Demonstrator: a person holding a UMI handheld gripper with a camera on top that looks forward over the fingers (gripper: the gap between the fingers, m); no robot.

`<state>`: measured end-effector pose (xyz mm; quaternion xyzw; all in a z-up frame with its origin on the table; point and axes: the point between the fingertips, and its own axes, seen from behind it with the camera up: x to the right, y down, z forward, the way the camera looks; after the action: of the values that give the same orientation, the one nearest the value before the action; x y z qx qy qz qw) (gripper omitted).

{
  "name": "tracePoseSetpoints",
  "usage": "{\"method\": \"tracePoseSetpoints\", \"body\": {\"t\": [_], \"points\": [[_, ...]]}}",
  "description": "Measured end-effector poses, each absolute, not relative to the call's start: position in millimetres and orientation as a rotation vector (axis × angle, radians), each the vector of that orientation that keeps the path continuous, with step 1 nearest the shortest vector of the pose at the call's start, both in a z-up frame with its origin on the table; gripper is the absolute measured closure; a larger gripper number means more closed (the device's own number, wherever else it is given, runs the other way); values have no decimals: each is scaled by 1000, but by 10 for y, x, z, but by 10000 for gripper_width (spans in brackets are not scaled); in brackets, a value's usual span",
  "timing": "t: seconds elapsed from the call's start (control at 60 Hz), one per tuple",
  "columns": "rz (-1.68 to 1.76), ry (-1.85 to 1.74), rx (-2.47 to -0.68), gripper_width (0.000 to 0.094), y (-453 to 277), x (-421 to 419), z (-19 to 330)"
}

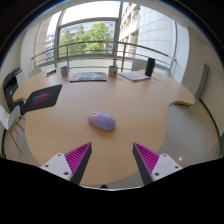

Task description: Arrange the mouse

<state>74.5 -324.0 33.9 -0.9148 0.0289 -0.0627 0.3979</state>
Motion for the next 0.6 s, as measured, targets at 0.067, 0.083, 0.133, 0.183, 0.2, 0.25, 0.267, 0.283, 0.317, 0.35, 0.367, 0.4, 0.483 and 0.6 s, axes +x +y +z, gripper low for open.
{"method": "tracePoseSetpoints", "body": {"t": [0.067,0.083,0.133,0.183,0.2,0.25,0.267,0.283,0.317,0.35,0.367,0.4,0.483,0.6], "points": [[-134,31,-2299,91,-2886,692,217],[-131,19,-2295,91,-2807,689,186],[-125,-13,-2303,90,-2598,685,66],[-104,-41,-2308,89,-2412,657,-13],[-95,-49,-2308,91,-2351,649,-35],[-73,-68,-2315,91,-2183,632,-111],[-64,-75,-2314,86,-2142,617,-122],[-49,-83,-2312,84,-2096,595,-118],[-39,-90,-2302,90,-1989,609,-120],[-39,-98,-2299,86,-1899,632,-126],[-40,-101,-2299,89,-1859,647,-131],[-39,-102,-2297,88,-1762,666,-148],[-7,-71,-2293,95,-1607,662,-161],[-4,-42,-2286,249,-1444,679,-170]]}}
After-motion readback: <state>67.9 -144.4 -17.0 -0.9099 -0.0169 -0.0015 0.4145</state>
